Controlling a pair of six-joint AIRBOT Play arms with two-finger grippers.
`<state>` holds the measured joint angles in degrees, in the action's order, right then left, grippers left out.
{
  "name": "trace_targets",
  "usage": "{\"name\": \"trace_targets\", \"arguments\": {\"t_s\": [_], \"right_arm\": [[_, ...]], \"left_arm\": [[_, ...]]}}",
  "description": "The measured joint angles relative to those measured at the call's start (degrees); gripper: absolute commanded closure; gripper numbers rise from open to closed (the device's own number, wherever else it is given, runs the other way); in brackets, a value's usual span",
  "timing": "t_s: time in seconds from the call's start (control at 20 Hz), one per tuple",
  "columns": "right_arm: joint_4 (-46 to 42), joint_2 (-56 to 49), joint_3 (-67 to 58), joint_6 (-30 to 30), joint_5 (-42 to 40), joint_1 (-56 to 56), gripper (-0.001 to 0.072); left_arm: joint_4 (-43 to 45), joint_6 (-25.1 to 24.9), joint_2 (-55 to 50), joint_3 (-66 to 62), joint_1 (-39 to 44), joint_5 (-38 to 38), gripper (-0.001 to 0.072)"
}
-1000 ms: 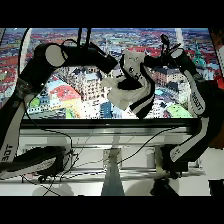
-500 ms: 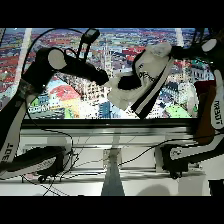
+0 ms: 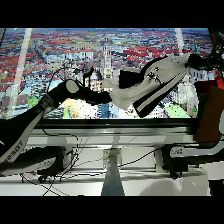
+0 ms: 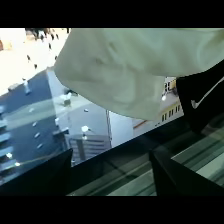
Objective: Fold the clothes and pants, and hang the long-sleeved shirts on hangers.
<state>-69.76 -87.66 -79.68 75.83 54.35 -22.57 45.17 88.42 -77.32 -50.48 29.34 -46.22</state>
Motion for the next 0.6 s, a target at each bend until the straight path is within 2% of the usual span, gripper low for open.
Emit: {"name": "trace_targets", "arguments": {"t_s": [0.2, 0.6], "right_arm": [[2.51, 0.13, 0.24, 0.07, -0.37, -0.35, 0.0694], [3.87, 0.13, 0.28, 0.04, -0.59, -0.44, 0.0694]], "left_arm": [[-7.98, -0.5, -5.81, 0.87, 2.54, 2.14, 0.006], [-13.62, -2.45, -13.55, -6.16, 4.96, 2.62, 0.0072]]}}
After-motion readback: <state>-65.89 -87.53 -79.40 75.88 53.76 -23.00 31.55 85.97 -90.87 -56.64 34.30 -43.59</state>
